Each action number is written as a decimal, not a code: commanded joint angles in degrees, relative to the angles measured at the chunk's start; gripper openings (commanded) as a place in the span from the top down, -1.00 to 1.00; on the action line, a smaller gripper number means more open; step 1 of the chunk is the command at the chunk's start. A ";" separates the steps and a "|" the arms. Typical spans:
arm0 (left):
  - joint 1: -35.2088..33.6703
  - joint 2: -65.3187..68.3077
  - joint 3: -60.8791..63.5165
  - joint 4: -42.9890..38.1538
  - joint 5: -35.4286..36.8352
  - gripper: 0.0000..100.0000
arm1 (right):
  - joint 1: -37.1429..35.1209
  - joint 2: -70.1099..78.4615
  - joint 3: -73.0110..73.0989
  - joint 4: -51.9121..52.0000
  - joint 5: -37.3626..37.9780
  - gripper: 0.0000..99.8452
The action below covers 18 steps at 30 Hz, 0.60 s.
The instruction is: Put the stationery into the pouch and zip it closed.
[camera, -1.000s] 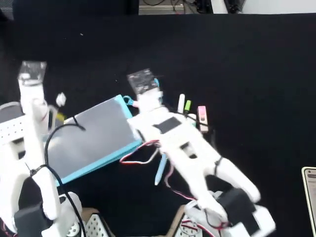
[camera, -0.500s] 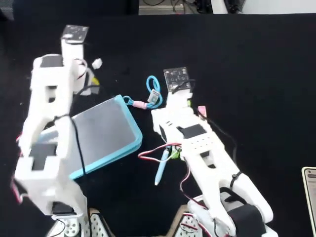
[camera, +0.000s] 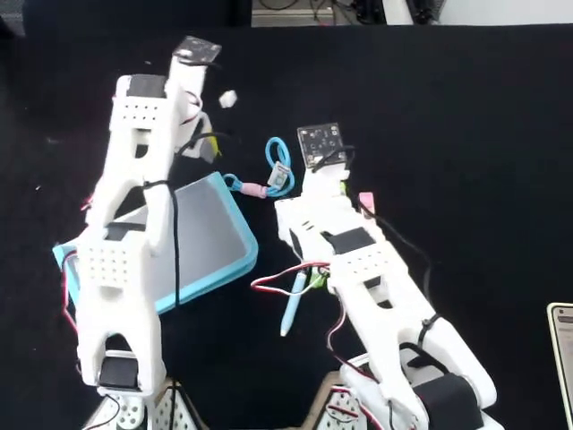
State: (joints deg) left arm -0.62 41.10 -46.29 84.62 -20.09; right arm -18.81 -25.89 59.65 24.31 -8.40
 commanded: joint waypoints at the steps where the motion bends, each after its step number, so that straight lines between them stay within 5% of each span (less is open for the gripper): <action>1: 1.01 3.43 -8.40 2.90 -1.41 0.50 | 0.53 -2.07 -0.75 -1.14 0.53 0.77; 18: 1.10 8.79 -16.31 5.27 0.88 0.50 | 0.53 -2.07 -0.75 -1.14 0.53 0.77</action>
State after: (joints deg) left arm -0.18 50.86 -57.89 87.60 -19.91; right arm -18.90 -25.89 59.65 24.31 -8.40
